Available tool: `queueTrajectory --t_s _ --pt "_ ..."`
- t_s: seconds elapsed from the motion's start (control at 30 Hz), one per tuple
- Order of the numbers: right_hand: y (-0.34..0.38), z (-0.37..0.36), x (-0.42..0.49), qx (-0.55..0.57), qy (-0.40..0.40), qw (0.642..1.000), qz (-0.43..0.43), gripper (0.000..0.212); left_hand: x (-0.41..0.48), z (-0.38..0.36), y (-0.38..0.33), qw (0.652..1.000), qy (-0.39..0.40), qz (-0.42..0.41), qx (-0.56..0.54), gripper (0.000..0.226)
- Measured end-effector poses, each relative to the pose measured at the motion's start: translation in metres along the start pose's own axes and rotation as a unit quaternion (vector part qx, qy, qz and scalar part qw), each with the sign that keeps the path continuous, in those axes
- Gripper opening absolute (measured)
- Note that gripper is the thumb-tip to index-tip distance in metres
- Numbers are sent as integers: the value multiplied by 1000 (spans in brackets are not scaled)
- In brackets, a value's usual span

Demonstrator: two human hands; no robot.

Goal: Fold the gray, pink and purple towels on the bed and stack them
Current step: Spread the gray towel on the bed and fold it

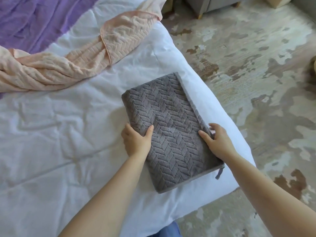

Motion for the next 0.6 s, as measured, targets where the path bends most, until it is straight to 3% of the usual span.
queueTrajectory --t_s 0.1,0.17,0.23,0.4,0.6 --pt "46 -1 -21 -144 -98 965 195 65 -20 13 -44 958 -116 -196 174 77" --pt "62 -25 -27 -220 -56 935 271 68 -20 -8 -59 924 -80 -267 264 68" --pt "50 -46 -18 -267 -5 926 267 72 -12 -30 -55 907 -37 -275 318 67" --pt "21 -69 3 -297 42 922 247 74 -3 -52 -36 903 -33 -239 355 70" --pt "42 -51 -2 -240 15 935 262 75 -7 -39 -49 901 -35 -256 347 69"
Point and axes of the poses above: each hand's wrist, its own x-axis towards the middle knuckle, its own z-axis out of the back of the hand, y = z × x, the point moved 10 cm from there along x, towards the middle knuckle, and after that the axes turned 7 degrees about x, right-handed, at the moved point
